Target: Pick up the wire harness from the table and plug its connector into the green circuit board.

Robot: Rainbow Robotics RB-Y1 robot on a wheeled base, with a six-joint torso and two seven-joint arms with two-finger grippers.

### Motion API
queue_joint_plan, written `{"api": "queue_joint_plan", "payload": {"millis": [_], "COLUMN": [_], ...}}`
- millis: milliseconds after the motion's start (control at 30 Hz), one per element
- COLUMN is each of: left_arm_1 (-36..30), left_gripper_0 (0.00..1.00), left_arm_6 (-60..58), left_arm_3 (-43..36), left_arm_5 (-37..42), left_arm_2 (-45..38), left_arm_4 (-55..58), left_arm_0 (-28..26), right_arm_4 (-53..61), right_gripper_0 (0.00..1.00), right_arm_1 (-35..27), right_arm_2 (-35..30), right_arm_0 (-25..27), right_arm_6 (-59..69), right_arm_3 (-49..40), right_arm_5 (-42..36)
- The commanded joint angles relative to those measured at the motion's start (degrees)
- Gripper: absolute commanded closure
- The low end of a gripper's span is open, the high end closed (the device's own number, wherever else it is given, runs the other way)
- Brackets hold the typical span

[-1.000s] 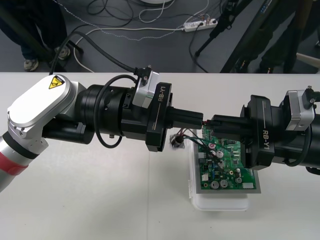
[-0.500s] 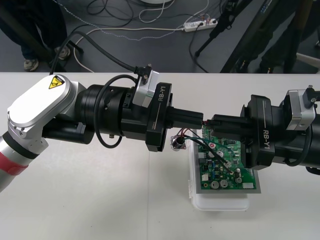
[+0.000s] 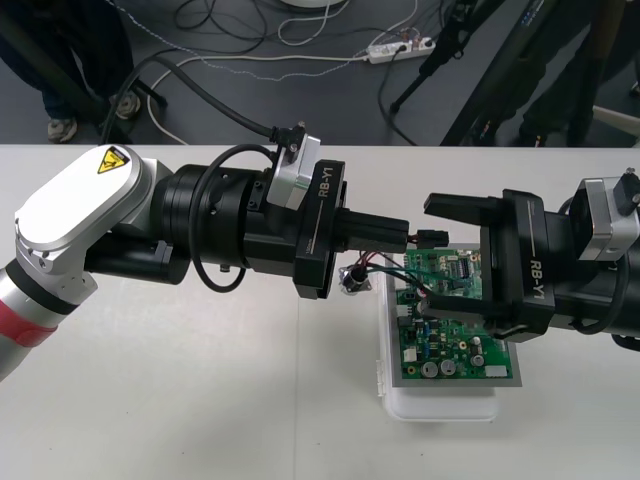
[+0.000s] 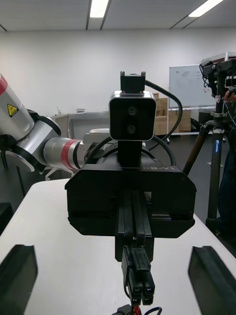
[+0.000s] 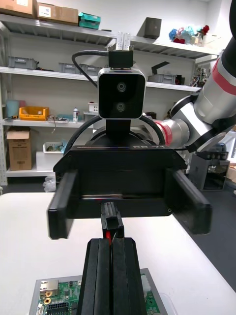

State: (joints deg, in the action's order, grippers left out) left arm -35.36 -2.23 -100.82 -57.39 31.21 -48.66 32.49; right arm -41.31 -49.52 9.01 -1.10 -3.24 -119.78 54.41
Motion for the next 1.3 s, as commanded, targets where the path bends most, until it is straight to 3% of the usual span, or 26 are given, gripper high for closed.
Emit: {"api": "queue_joint_plan", "payload": {"millis": [33,467,967,1300], "left_arm_1": [-0.42,-3.4,-11.93,-14.21], "left_gripper_0": [1.0,1.0,1.0,1.0], "left_arm_6": [-3.48,-2.6,0.3,0.92], "left_arm_3": [-1.66,-1.66,-1.66,-0.6], "left_arm_5": [1.14,0.52,-2.46,-7.74], "left_arm_2": [0.16,-0.01,-2.82,-8.19], "left_arm_4": [1.02,3.39,9.81,9.37], "left_arm_0": [2.23,-0.15,-4.28,-9.73], "right_arm_4": [1.06,1.32,1.67,-0.88], "right_gripper_0": [0.0,0.0,0.0,0.0], "right_arm_1": [0.56,0.56,-2.69,-4.36], "right_arm_2": [0.22,0.22,0.04,-3.56], "right_arm_0": [-0.3,-0.3,-0.3,-0.3], "right_arm_6": [-2.3,-2.39,-2.03,-1.77], "right_arm_3": [-2.04,-2.04,-1.86,5.78], "right_arm_5": [0.52,0.43,0.78,11.68]}}
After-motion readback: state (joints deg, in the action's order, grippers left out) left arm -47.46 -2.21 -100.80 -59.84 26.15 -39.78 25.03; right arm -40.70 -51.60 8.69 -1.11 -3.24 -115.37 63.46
